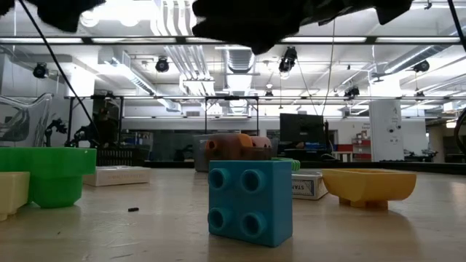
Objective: Pick & Place Toys
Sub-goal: Put the green game piece into the transparent bin
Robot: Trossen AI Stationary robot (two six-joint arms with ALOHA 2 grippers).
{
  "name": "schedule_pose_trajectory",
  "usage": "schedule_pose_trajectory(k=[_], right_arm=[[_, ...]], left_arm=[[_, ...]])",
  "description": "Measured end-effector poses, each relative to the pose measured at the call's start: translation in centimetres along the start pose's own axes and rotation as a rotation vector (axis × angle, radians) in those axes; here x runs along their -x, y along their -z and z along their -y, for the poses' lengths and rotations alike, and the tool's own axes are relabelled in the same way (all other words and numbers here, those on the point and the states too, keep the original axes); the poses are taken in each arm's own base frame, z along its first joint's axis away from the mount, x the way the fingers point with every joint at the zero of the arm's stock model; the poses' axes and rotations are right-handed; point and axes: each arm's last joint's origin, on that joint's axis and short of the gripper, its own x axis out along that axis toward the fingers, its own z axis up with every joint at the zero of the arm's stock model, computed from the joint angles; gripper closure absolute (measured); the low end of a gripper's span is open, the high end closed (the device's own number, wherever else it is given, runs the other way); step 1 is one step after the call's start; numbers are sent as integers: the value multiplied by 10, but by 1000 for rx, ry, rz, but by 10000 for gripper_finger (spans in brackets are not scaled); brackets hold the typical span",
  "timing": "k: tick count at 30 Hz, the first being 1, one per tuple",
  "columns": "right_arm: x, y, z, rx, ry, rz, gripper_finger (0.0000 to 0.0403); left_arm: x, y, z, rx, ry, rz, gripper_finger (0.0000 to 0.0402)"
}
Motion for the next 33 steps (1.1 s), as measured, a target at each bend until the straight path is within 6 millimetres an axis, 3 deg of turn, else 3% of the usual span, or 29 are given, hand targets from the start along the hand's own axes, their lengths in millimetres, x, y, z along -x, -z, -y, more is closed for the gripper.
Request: schedule_pose_trajectory(k=[3, 7, 18, 33], right_arm=[[3, -5, -9, 21, -38, 65, 153], [17, -7, -14, 55, -60, 145, 153], [73, 3, 2, -2, 32, 160, 153], [72, 11, 3, -39, 68, 128, 153]], left_arm=[[4, 3, -1, -24, 68, 111, 73], [10, 15, -7, -26, 28, 134, 101], [17, 29, -18, 21, -96, 108, 154], [17, 34, -18, 81, -83, 88, 209]])
